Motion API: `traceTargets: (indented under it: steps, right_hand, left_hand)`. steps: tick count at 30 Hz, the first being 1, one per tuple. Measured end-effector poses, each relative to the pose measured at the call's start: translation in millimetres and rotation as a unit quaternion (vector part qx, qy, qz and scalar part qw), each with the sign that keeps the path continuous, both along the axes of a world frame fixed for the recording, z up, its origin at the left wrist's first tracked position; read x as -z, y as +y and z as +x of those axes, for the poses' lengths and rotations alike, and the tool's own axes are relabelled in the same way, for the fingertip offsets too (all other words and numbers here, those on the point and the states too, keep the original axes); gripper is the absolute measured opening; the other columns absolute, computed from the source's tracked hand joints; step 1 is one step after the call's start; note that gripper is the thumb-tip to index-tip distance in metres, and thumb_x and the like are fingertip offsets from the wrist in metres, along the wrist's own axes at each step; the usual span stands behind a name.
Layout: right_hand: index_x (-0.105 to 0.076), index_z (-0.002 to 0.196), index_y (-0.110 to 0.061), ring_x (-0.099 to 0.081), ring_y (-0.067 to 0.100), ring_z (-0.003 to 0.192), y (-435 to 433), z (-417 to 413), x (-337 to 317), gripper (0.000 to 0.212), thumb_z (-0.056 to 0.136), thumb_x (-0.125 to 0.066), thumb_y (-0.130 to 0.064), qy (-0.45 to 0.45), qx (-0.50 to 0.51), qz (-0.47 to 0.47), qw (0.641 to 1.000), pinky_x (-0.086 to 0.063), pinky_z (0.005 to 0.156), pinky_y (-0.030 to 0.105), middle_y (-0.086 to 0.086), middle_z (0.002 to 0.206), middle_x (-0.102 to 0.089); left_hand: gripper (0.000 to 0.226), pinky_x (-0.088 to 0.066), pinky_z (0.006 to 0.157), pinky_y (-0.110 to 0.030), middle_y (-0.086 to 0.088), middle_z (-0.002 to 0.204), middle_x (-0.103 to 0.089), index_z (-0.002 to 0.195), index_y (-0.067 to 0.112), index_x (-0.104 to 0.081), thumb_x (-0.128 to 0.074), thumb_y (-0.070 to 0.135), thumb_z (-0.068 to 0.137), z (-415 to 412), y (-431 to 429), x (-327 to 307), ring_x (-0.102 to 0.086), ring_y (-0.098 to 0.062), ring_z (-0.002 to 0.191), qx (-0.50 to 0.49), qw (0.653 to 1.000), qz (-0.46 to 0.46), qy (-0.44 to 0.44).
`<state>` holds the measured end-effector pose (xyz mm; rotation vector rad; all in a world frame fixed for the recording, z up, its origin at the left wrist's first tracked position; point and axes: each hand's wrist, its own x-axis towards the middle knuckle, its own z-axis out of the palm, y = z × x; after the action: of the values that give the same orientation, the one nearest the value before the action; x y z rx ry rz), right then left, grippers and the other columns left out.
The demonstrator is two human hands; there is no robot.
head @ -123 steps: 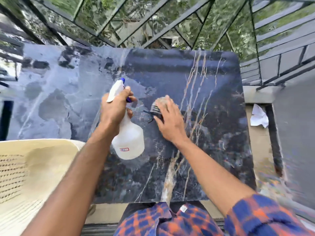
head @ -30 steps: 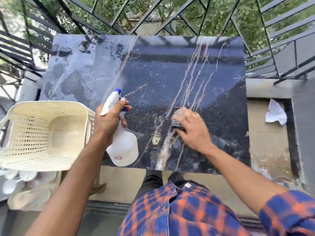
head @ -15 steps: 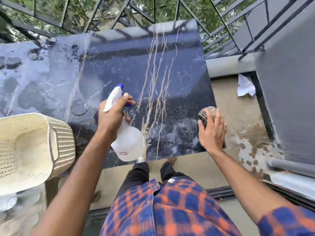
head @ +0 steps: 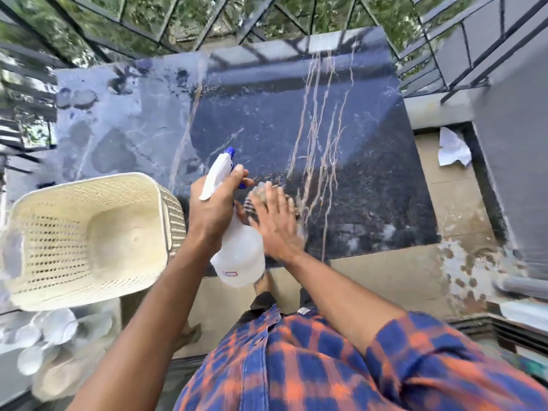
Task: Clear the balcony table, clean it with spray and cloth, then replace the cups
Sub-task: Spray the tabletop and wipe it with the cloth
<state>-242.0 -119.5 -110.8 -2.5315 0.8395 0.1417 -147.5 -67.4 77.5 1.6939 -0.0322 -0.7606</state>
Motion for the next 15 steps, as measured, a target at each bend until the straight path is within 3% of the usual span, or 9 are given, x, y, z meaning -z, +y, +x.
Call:
traceTargets:
  steps: [3, 6, 10, 15]
  right_hand:
    - [-0.024, 0.156, -0.029, -0.027, 0.038, 0.152, 28, -3, -1, 0.068, 0.094, -0.033, -0.053, -0.017, -0.109, 0.005, 0.994, -0.024, 0.121, 0.059, 0.013, 0.167, -0.024]
    - [-0.033, 0.151, -0.035, -0.030, 0.032, 0.151, 13, -42, 1, 0.058, 0.096, -0.043, -0.050, -0.009, -0.133, -0.020, 0.991, -0.025, 0.121, 0.055, 0.008, 0.167, -0.026]
    - [-0.032, 0.153, -0.040, -0.018, 0.028, 0.155, -69, -111, 2, 0.055, 0.101, -0.047, -0.050, 0.051, 0.042, -0.018, 0.998, -0.015, 0.124, 0.057, 0.004, 0.170, -0.014]
    - [-0.037, 0.151, -0.031, -0.024, 0.037, 0.151, -172, -195, -7, 0.054, 0.100, -0.054, -0.037, 0.096, 0.267, -0.024, 0.958, -0.025, 0.118, 0.064, 0.012, 0.168, -0.015]
  left_hand:
    - [0.018, -0.040, 0.042, -0.021, -0.008, 0.082, -0.073, 0.095, 0.005, -0.070, -0.063, 0.021, 0.098, 4, 15, -2, -0.044, -0.014, 0.037, 0.011, 1.000, -0.010, 0.003]
    - [0.018, -0.041, 0.047, -0.026, -0.006, 0.084, -0.075, 0.094, 0.008, -0.071, -0.063, 0.024, 0.097, 8, 29, -2, -0.045, -0.017, 0.036, 0.038, 0.999, -0.021, 0.003]
    - [0.019, -0.040, 0.051, -0.029, -0.005, 0.084, -0.076, 0.090, 0.011, -0.071, -0.063, 0.026, 0.098, 8, 37, 2, -0.046, -0.019, 0.035, 0.069, 0.997, -0.023, 0.004]
    - [0.022, -0.042, 0.051, -0.029, -0.005, 0.086, -0.076, 0.097, 0.006, -0.072, -0.064, 0.026, 0.097, 5, 37, 3, -0.046, -0.018, 0.036, 0.085, 0.996, -0.020, 0.008]
